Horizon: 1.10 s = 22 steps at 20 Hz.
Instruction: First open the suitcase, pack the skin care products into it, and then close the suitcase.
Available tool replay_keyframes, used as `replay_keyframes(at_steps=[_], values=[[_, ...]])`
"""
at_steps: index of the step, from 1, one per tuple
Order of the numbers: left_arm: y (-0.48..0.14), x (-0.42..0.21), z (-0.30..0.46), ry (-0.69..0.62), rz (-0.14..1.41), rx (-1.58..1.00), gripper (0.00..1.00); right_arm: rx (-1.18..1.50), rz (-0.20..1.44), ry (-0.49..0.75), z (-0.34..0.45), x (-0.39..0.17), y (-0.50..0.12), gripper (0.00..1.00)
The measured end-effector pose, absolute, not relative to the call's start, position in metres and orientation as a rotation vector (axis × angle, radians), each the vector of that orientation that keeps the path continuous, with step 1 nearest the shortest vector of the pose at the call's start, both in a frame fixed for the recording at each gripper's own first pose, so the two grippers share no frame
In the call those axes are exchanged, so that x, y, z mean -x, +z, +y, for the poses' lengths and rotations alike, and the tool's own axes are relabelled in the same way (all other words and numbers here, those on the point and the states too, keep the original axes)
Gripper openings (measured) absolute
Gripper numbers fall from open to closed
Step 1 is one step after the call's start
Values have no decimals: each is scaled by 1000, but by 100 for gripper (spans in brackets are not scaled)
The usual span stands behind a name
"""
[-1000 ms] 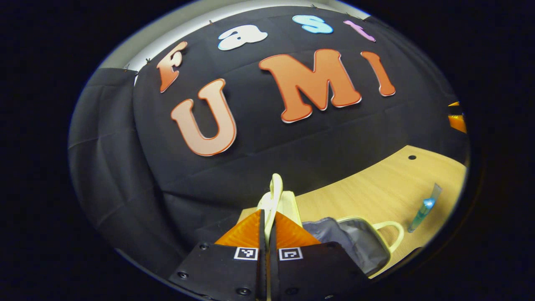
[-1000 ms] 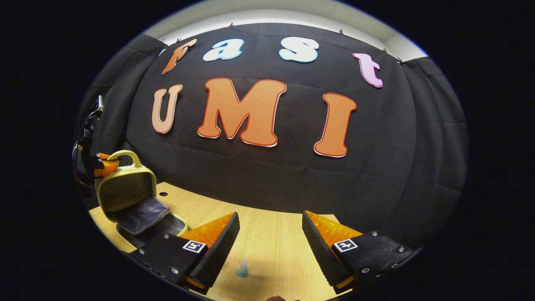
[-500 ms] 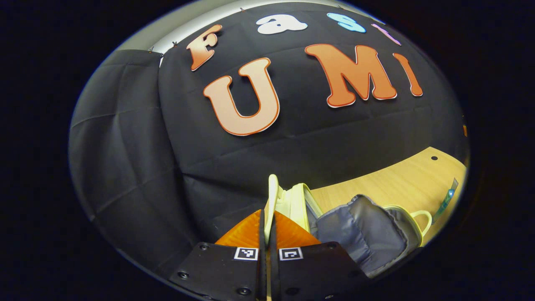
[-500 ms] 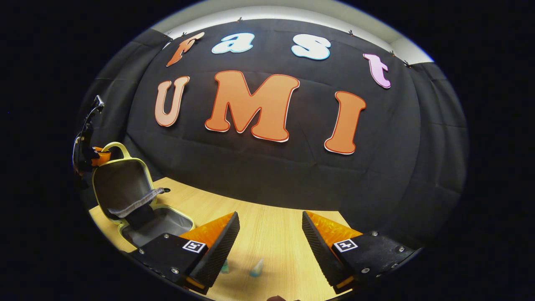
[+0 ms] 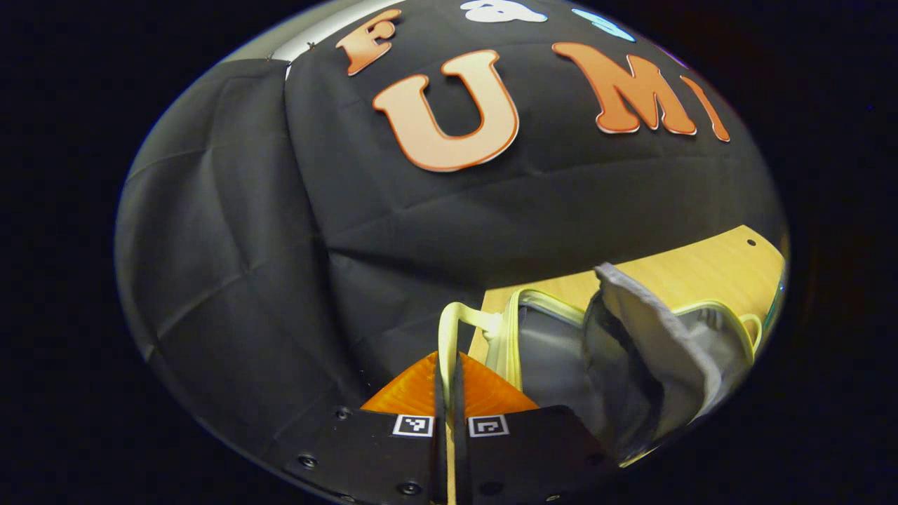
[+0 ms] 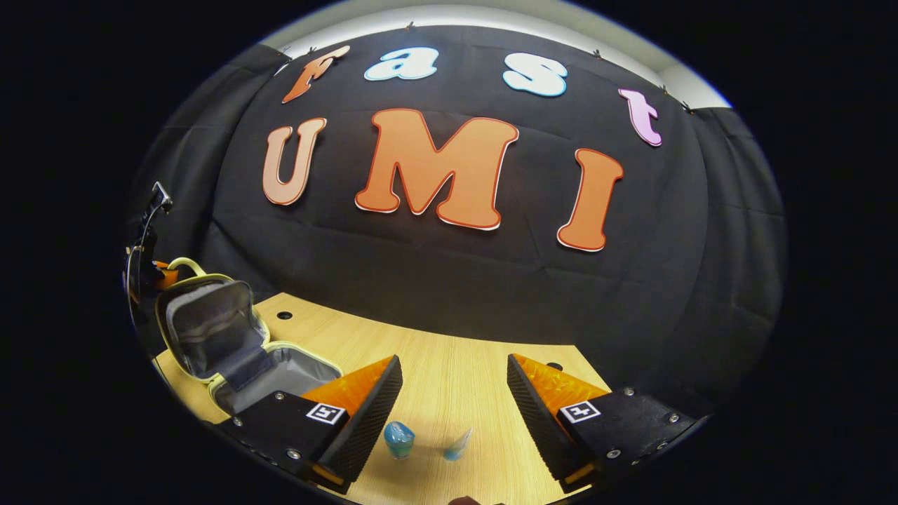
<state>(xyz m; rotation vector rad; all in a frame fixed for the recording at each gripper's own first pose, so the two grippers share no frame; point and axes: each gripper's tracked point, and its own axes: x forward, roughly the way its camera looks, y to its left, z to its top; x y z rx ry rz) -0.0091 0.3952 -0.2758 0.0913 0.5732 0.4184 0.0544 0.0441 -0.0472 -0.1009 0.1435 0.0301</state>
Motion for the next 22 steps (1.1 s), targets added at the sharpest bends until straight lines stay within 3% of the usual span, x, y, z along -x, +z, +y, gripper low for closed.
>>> replay_keyframes(at_steps=[9,12,14,22], values=[[-373,41,428,460,734,14,4,79,185,-1,49,-51,-53,95],[-374,44,436,507,744,11,17,50,185,-14,45,-52,-52,95],[-356,37,427,502,692,16,16,46,181,-30,41,-52,-50,95],[-257,12,349,391,480,-27,86,43,161,-66,14,-48,-57,95]])
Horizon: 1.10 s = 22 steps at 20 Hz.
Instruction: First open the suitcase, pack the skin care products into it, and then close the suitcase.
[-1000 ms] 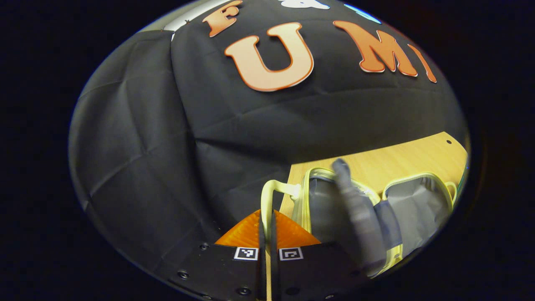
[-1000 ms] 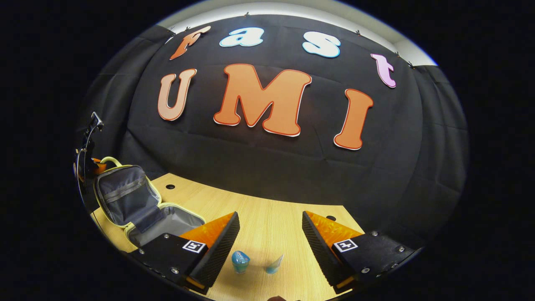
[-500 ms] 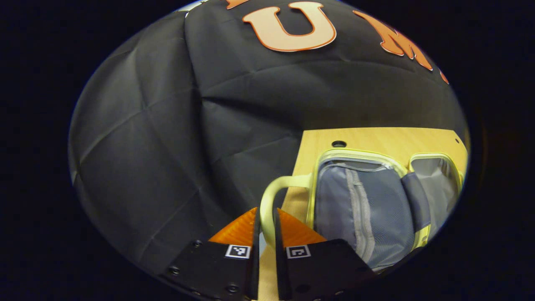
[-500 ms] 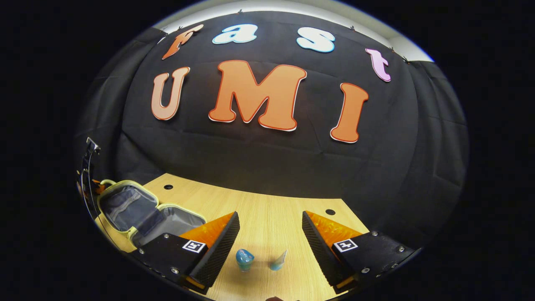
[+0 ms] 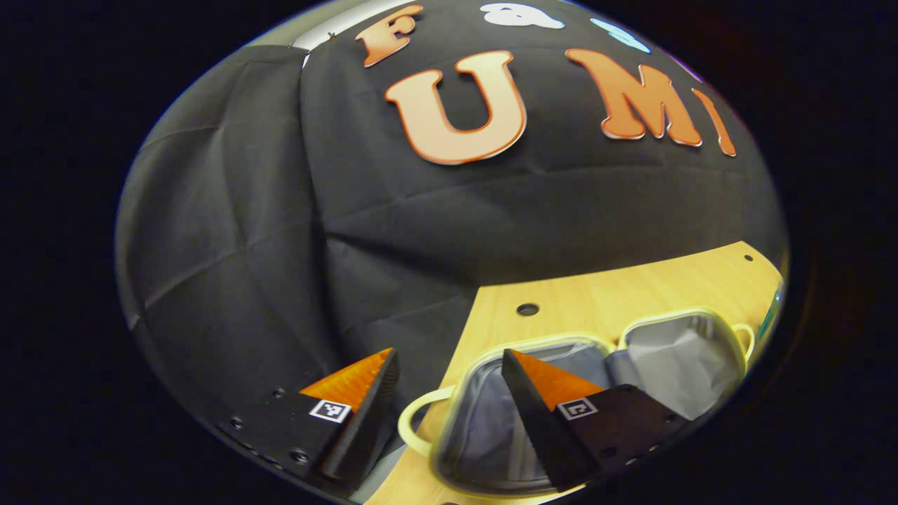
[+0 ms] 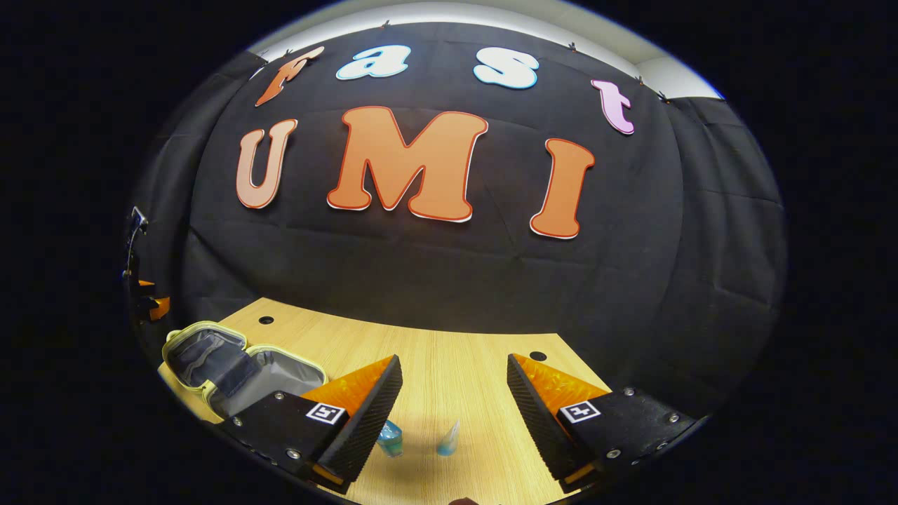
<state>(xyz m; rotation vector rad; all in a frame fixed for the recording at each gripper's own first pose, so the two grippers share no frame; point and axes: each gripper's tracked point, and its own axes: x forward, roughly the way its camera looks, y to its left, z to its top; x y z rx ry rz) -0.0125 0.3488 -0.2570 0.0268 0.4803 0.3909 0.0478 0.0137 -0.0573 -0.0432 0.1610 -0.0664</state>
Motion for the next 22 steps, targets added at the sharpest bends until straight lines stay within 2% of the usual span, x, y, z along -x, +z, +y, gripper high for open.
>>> replay_keyframes(at_steps=[1,4,13,22], values=[[-245,8,334,364,461,-27,94,42,162,-55,14,-46,-60,95],[-214,-4,277,292,400,-48,99,34,172,-30,9,-41,-71,95],[-179,-20,96,95,349,-39,99,30,180,63,-15,-36,-87,96],[-176,-34,-56,-97,363,-37,98,3,199,68,-53,-37,-95,96]])
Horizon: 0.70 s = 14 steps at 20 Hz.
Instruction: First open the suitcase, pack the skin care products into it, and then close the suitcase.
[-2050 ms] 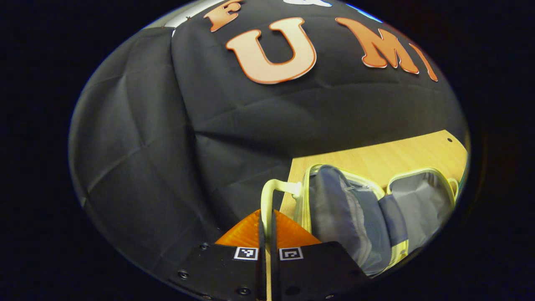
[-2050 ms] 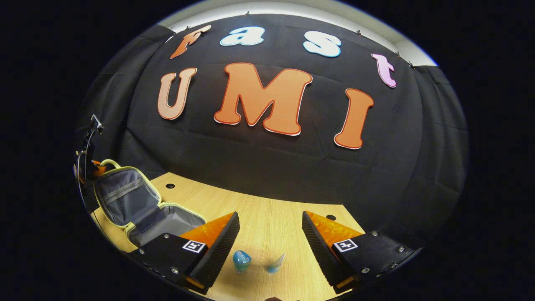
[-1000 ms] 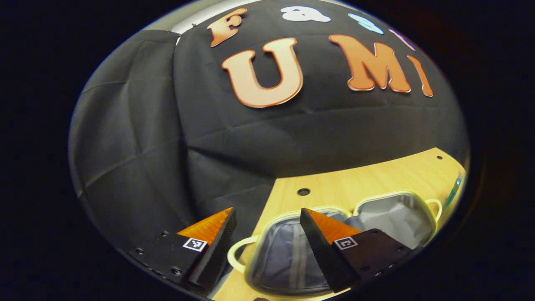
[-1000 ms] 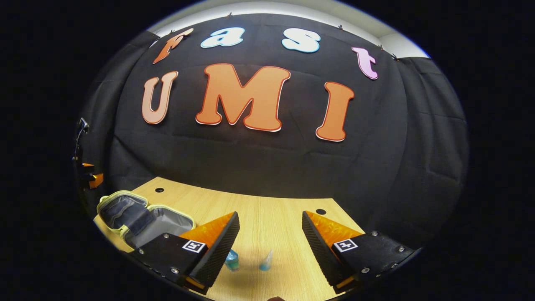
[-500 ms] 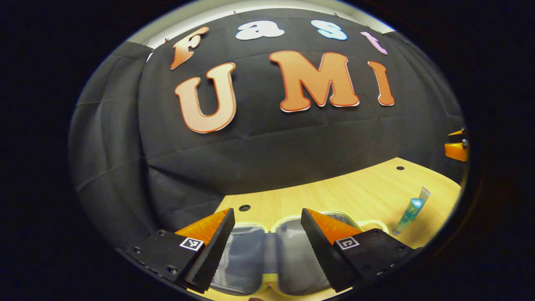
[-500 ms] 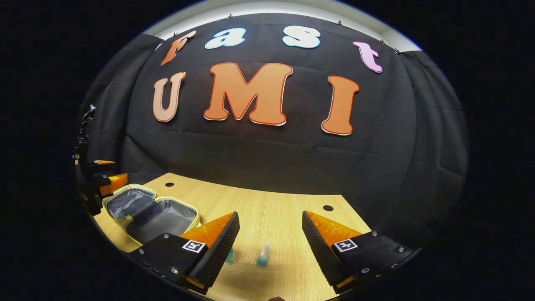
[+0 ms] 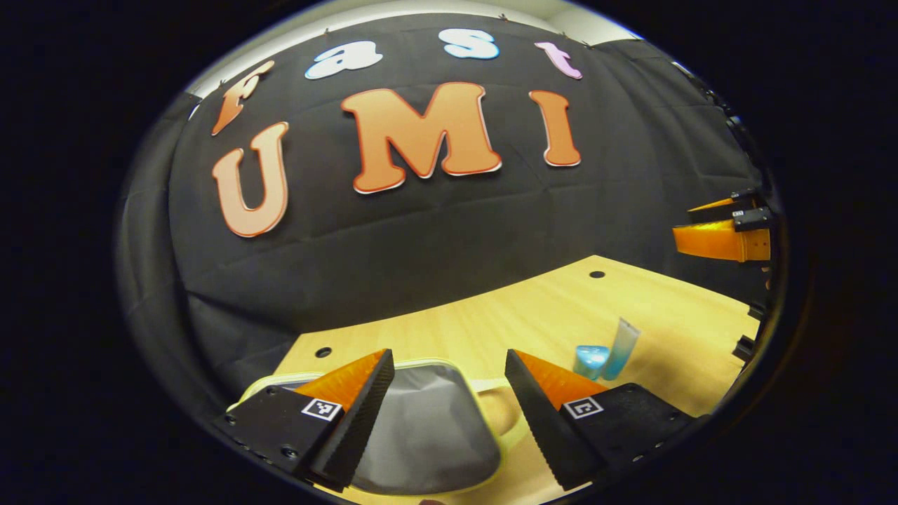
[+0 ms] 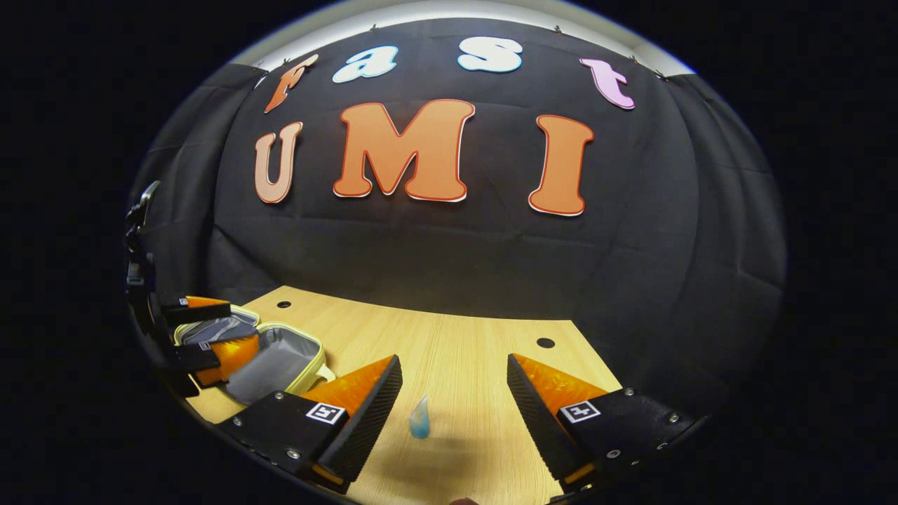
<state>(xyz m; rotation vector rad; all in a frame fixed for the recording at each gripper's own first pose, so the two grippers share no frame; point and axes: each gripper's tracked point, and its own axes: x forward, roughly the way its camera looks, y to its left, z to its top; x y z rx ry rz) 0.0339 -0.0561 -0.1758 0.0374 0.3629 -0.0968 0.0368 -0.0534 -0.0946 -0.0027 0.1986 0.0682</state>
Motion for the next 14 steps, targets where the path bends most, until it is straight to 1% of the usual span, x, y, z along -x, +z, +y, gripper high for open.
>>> replay_keyframes(at_steps=[6,10,14], values=[[-203,-31,-122,-179,404,-1,99,16,233,72,-66,-30,-109,95],[-236,-24,-154,-219,456,-2,99,27,273,108,-65,-30,-124,96],[-271,-26,-183,-226,496,15,98,46,267,152,-66,-34,-127,95]])
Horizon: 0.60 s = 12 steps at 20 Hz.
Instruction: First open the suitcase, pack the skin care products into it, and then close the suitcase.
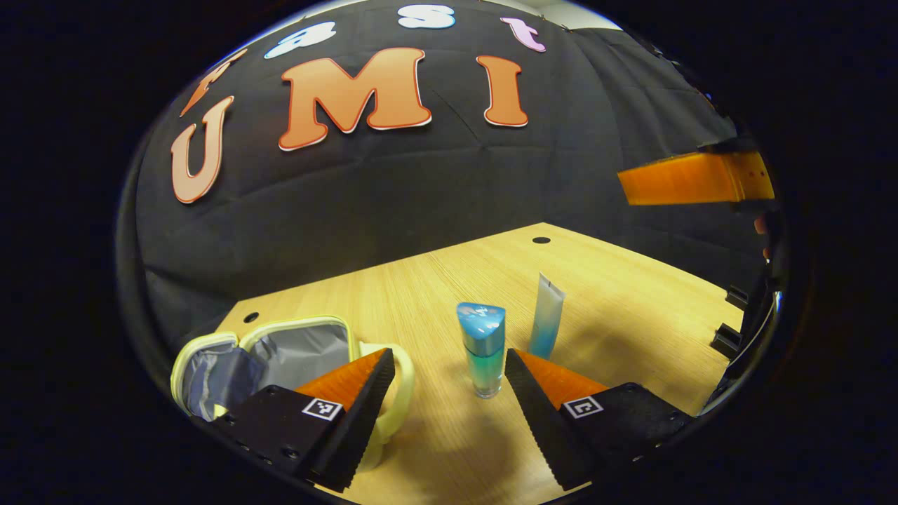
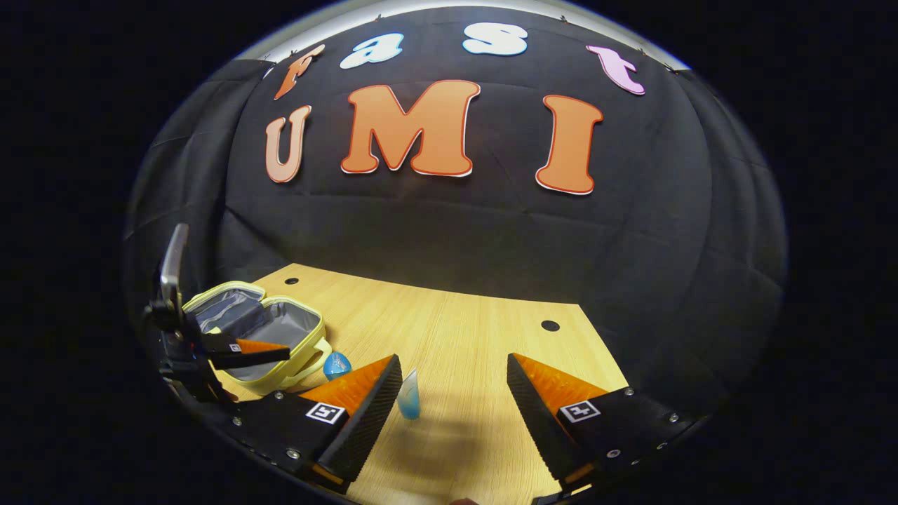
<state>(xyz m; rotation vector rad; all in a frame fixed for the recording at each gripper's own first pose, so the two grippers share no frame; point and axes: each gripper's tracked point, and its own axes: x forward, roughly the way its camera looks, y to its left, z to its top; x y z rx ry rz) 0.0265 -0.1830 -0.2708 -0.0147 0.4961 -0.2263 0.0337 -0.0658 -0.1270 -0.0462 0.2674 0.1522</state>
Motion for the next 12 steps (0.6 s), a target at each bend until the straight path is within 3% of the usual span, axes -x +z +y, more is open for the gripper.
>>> replay_keyframes(at_steps=[7,9,11,12], values=[[-329,-47,-219,-212,599,141,93,87,278,186,-81,-36,-134,96],[-339,-55,-223,-219,619,143,82,88,277,188,-83,-37,-137,96],[-340,-54,-224,-224,628,144,78,91,278,195,-81,-38,-142,96],[-350,-69,-226,-222,635,139,61,97,287,208,-79,-39,-148,96]])
